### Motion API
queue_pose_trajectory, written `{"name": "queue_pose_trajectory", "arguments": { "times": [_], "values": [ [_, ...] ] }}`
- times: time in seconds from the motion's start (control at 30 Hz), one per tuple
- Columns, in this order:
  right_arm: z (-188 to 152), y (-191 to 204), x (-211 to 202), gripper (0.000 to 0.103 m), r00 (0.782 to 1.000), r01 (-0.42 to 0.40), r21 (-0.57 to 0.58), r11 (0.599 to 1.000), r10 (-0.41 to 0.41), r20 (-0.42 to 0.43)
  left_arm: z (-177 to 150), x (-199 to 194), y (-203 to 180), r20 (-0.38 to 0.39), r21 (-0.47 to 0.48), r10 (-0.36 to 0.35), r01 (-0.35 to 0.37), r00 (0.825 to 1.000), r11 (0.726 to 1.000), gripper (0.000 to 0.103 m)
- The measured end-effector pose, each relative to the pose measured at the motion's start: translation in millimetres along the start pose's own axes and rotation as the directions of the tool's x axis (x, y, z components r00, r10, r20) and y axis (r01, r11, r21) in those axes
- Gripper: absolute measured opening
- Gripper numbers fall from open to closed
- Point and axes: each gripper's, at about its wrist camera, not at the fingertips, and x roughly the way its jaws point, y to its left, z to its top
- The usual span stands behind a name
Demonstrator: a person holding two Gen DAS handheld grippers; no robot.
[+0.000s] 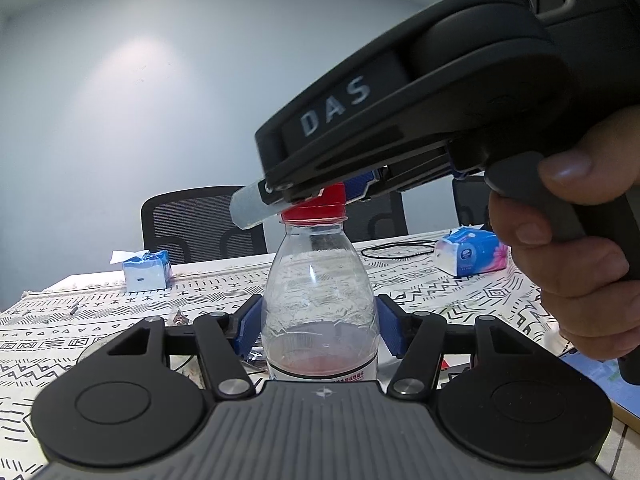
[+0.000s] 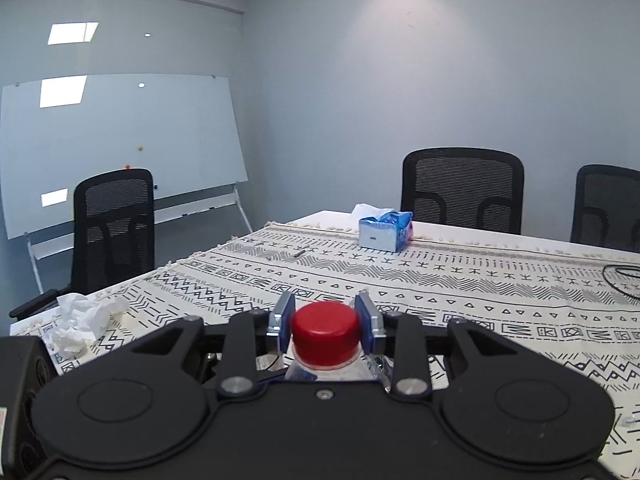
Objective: Unscrew bottle cap and pour
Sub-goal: 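Twist the red cap with the right tool while the left tool holds the bottle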
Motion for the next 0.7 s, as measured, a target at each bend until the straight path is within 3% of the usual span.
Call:
{"name": "queue_pose_trajectory", "arguments": {
  "times": [0.2,0.3,0.43,0.5,0.6,0.63,0.7],
  "values": [
    [-3.0,1.1,1.6,0.033,1.000,-0.014,-0.031,0.999,0.014,0.008,0.7,0.8,3.7,-0.004,-0.002,-0.015,0.015,1.000,1.000,0.057],
    [-5.4,-9.7,2.6,0.033,0.994,-0.105,-0.082,0.991,0.108,0.026,1.3,0.3,9.1,-0.009,-0.024,-0.028,0.027,1.000,0.999,0.057],
    [-13.1,-37.4,5.4,0.033,0.945,-0.303,-0.144,0.942,0.317,0.080,0.9,-0.1,8.0,-0.009,-0.019,-0.032,0.032,0.999,0.999,0.057],
    [-9.7,-42.0,5.3,0.034,0.942,-0.322,-0.111,0.940,0.330,0.067,0.3,0.4,8.6,-0.008,-0.020,-0.032,0.031,0.999,0.999,0.057],
    [-2.3,-26.5,2.9,0.039,0.974,-0.223,-0.064,0.973,0.225,0.033,-0.1,0.8,8.9,-0.007,-0.022,-0.031,0.031,0.999,0.999,0.058],
    [0.1,-17.0,2.5,0.045,0.988,-0.150,-0.052,0.987,0.151,0.025,-0.2,0.8,8.2,-0.007,-0.020,-0.030,0.030,1.000,0.999,0.058],
    [2.6,-3.2,1.9,0.046,0.999,-0.051,-0.045,0.998,0.052,0.017,-0.7,0.6,6.3,-0.004,-0.012,-0.024,0.024,1.000,1.000,0.058]
  ]
}}
